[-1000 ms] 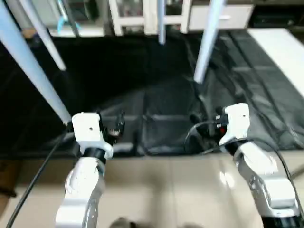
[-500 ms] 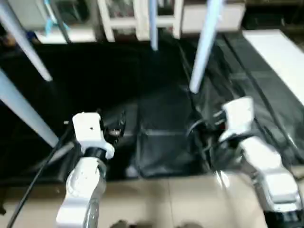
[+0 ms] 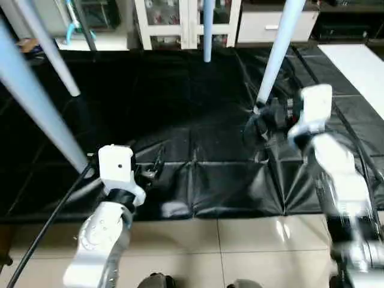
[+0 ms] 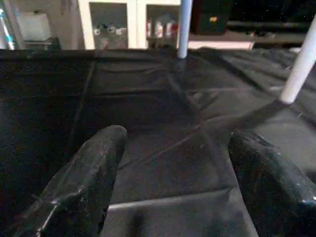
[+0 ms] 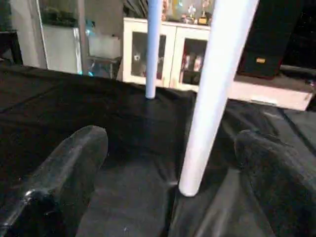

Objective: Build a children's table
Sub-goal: Flip table

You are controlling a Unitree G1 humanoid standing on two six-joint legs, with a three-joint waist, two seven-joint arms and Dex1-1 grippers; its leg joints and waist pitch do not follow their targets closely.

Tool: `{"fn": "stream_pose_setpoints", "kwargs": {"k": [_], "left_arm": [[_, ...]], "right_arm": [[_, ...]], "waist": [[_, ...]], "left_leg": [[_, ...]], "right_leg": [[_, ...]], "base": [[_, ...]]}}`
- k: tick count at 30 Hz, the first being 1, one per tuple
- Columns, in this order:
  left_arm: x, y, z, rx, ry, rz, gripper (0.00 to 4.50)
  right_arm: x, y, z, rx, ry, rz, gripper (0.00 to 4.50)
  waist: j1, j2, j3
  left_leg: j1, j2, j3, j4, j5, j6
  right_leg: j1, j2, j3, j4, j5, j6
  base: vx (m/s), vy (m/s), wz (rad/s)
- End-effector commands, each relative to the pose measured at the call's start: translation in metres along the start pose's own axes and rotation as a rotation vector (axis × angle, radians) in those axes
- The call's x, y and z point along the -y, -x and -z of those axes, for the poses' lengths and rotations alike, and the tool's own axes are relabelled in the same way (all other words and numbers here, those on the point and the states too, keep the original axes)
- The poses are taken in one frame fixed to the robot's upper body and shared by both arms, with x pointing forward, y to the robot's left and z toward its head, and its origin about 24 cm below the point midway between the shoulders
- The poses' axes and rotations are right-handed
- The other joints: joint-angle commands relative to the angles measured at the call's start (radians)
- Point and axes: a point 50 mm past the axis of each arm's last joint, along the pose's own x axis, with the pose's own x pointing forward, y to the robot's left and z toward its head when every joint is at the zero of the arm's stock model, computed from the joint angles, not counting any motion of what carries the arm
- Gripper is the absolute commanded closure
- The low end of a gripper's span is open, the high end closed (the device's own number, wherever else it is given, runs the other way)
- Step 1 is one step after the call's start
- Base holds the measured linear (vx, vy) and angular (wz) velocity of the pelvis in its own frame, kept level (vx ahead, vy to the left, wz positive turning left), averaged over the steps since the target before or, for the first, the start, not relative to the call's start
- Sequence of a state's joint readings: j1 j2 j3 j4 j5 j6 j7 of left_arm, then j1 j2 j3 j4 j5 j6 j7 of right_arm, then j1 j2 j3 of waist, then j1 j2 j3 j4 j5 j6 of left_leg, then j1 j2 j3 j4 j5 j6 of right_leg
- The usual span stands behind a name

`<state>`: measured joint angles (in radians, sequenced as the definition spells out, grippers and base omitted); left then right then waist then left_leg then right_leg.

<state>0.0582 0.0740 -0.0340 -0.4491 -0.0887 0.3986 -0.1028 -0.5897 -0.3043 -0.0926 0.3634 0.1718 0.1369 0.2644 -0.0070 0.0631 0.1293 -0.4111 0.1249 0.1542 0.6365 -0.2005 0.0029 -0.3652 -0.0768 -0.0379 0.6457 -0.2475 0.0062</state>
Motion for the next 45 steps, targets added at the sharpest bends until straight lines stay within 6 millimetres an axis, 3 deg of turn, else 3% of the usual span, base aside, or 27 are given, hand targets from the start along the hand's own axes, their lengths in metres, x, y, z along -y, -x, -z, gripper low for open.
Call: {"fn": "stream_pose_setpoints", "kwargs": {"k": [1, 4, 7, 8, 9, 10, 11, 14, 18, 20, 21, 22, 23, 24, 28, 31, 32, 34, 37, 41, 42, 45], "left_arm": [[-0.016, 0.004, -0.002, -0.054, -0.048, -0.074, 0.78], [-0.035, 0.009, -0.004, -0.087, -0.082, -0.159, 0.78], [-0.063, 0.008, -0.011, -0.055, -0.113, -0.25, 0.78], [-0.071, 0.003, -0.014, -0.051, -0.119, -0.258, 0.78], [-0.071, 0.003, -0.015, -0.05, -0.12, -0.257, 0.78], [-0.073, -0.003, -0.022, -0.036, -0.129, -0.239, 0.78], [-0.075, -0.006, -0.027, -0.024, -0.132, -0.233, 0.78], [-0.085, -0.015, -0.037, -0.008, -0.149, -0.238, 0.78], [-0.107, -0.021, -0.043, -0.021, -0.214, -0.274, 0.78], [-0.12, -0.022, -0.048, -0.022, -0.255, -0.31, 0.78], [-0.141, -0.018, -0.054, -0.021, -0.3, -0.4, 0.78], [-0.142, -0.018, -0.054, -0.021, -0.302, -0.405, 0.78], [-0.158, -0.014, -0.058, -0.026, -0.332, -0.461, 0.78], [-0.161, -0.012, -0.059, -0.03, -0.341, -0.471, 0.78], [-0.188, -0.001, -0.064, -0.037, -0.402, -0.543, 0.78], [-0.2, 0.007, -0.067, -0.036, -0.427, -0.576, 0.78], [-0.201, 0.008, -0.069, -0.024, -0.421, -0.574, 0.78], [-0.201, 0.008, -0.069, -0.021, -0.42, -0.57, 0.78], [-0.181, 0.012, -0.067, 0.033, -0.345, -0.5, 0.78], [-0.147, 0.008, -0.05, 0.086, -0.196, -0.435, 0.78], [-0.136, 0.005, -0.044, 0.09, -0.158, -0.403, 0.78], [-0.116, 0.001, -0.033, 0.071, -0.134, -0.344, 0.78]], "right_arm": [[0.003, -0.006, 0.001, -0.002, -0.006, 0.029, 0.0], [-0.002, -0.01, -0.001, 0.012, -0.016, 0.014, 0.0], [-0.007, -0.012, 0.002, 0.021, -0.028, 0.001, 0.0], [-0.008, -0.012, 0.004, 0.027, -0.033, -0.003, 0.0], [-0.008, -0.012, 0.004, 0.028, -0.033, -0.003, 0.0], [-0.01, -0.013, 0.005, 0.031, -0.032, -0.005, 0.0], [-0.01, -0.013, 0.006, 0.033, -0.032, -0.004, 0.0], [-0.014, -0.011, 0.008, 0.037, -0.041, -0.007, 0.0], [-0.024, -0.007, 0.013, 0.031, -0.043, -0.036, 0.0], [-0.029, -0.004, 0.016, 0.029, -0.047, -0.054, 0.0], [-0.035, 0.001, 0.019, 0.025, -0.043, -0.078, 0.0], [-0.035, 0.001, 0.019, 0.025, -0.043, -0.079, 0.0], [-0.038, 0.003, 0.021, 0.022, -0.042, -0.088, 0.0], [-0.039, 0.004, 0.022, 0.02, -0.044, -0.086, 0.0], [-0.04, 0.006, 0.023, 0.014, -0.053, -0.078, 0.0], [-0.041, 0.007, 0.023, 0.01, -0.053, -0.086, 0.0], [-0.041, 0.007, 0.023, 0.009, -0.053, -0.089, 0.0], [-0.041, 0.007, 0.023, 0.009, -0.052, -0.089, 0.0], [-0.039, 0.006, 0.024, 0.008, -0.056, -0.082, 0.0], [-0.035, 0.002, 0.016, 0.062, -0.072, -0.082, 0.0], [-0.033, 0.0, 0.012, 0.089, -0.081, -0.082, 0.0], [-0.029, -0.006, 0.005, 0.133, -0.12, -0.085, 0.0]], "waist": [[-0.005, -0.012, -0.049], [-0.008, -0.013, -0.052], [-0.005, -0.015, -0.058], [-0.001, -0.009, -0.061], [0.0, -0.01, -0.063], [0.005, -0.004, -0.069], [0.011, 0.0, -0.079], [0.02, 0.001, -0.088], [0.02, -0.001, -0.09], [0.02, 0.004, -0.081], [0.018, 0.005, -0.078], [0.014, 0.006, -0.077], [0.01, 0.007, -0.076], [0.007, 0.01, -0.074], [0.0, 0.004, -0.067], [0.0, 0.007, -0.068], [0.0, 0.003, -0.071], [0.002, 0.006, -0.07], [0.008, 0.004, -0.072], [0.023, 0.002, -0.071], [0.026, 0.001, -0.071], [0.035, -0.003, -0.071]], "left_leg": [[0.038, 0.091, -0.05, -0.107, -0.43, -0.077], [0.029, 0.091, -0.05, -0.109, -0.392, -0.062], [0.026, 0.088, -0.043, -0.104, -0.316, -0.022], [0.032, 0.087, -0.038, -0.101, -0.29, -0.011], [0.03, 0.087, -0.037, -0.101, -0.273, -0.003], [0.022, 0.091, -0.039, -0.1, -0.209, 0.015], [0.026, 0.094, -0.036, -0.094, -0.136, 0.039], [0.02, 0.087, -0.029, -0.078, 0.014, 0.114], [0.014, 0.088, -0.026, -0.072, 0.041, 0.163], [0.017, 0.093, -0.025, -0.084, -0.045, 0.141], [0.016, 0.093, -0.026, -0.086, -0.064, 0.133], [0.017, 0.094, -0.027, -0.092, -0.098, 0.113], [0.017, 0.094, -0.028, -0.095, -0.121, 0.094], [0.017, 0.094, -0.029, -0.096, -0.131, 0.084], [0.021, 0.093, -0.022, -0.103, -0.184, 0.06], [0.023, 0.096, -0.024, -0.107, -0.185, 0.048], [0.025, 0.097, -0.024, -0.107, -0.175, 0.048], [0.023, 0.098, -0.022, -0.106, -0.154, 0.054], [0.022, 0.102, -0.022, -0.106, -0.133, 0.063], [0.027, 0.104, -0.014, -0.107, -0.176, 0.053], [0.022, 0.105, -0.014, -0.109, -0.185, 0.05], [0.023, 0.106, -0.013, -0.11, -0.205, 0.048]], "right_leg": [[0.005, -0.078, 0.044, -0.099, -0.295, -0.191], [0.006, -0.076, 0.043, -0.095, -0.241, -0.19], [0.007, -0.077, 0.045, -0.093, -0.17, -0.213], [0.0, -0.074, 0.045, -0.092, -0.136, -0.226], [0.003, -0.074, 0.045, -0.09, -0.113, -0.233], [0.012, -0.076, 0.042, -0.078, -0.036, -0.245], [0.009, -0.072, 0.039, -0.068, 0.07, -0.255], [0.009, -0.067, 0.033, -0.049, 0.254, -0.287], [0.009, -0.071, 0.032, -0.045, 0.275, -0.299], [0.005, -0.071, 0.032, -0.053, 0.18, -0.299], [0.005, -0.07, 0.032, -0.055, 0.161, -0.296], [0.005, -0.068, 0.032, -0.056, 0.134, -0.289], [0.005, -0.068, 0.032, -0.056, 0.118, -0.285], [0.003, -0.068, 0.032, -0.057, 0.112, -0.282], [-0.002, -0.07, 0.038, -0.068, 0.064, -0.279], [-0.005, -0.069, 0.039, -0.066, 0.061, -0.267], [-0.005, -0.069, 0.039, -0.065, 0.078, -0.271], [-0.005, -0.071, 0.039, -0.063, 0.106, -0.278], [-0.001, -0.076, 0.039, -0.062, 0.126, -0.289], [-0.006, -0.076, 0.042, -0.07, 0.087, -0.293], [-0.001, -0.08, 0.043, -0.071, 0.071, -0.293], [-0.006, -0.077, 0.045, -0.075, 0.023, -0.27]], "base": [[-0.05, 0.02, -0.02], [0.0, 0.0, 0.0], [0.0, 0.0, 0.0], [0.0, 0.0, 0.0], [0.0, 0.0, 0.0], [0.0, 0.0, 0.0], [0.0, 0.0, 0.0], [0.0, 0.0, 0.0], [0.0, 0.0, 0.0], [0.0, 0.0, 0.0], [0.0, 0.0, 0.0], [0.0, 0.0, 0.0], [0.0, 0.0, 0.0], [0.0, 0.0, 0.0], [0.0, 0.0, 0.0], [0.0, 0.0, 0.0], [0.0, 0.0, 0.0], [0.0, 0.0, 0.0], [0.0, 0.0, 0.0], [0.0, 0.0, 0.0], [0.0, 0.0, 0.0], [0.0, 0.0, 0.0]]}}
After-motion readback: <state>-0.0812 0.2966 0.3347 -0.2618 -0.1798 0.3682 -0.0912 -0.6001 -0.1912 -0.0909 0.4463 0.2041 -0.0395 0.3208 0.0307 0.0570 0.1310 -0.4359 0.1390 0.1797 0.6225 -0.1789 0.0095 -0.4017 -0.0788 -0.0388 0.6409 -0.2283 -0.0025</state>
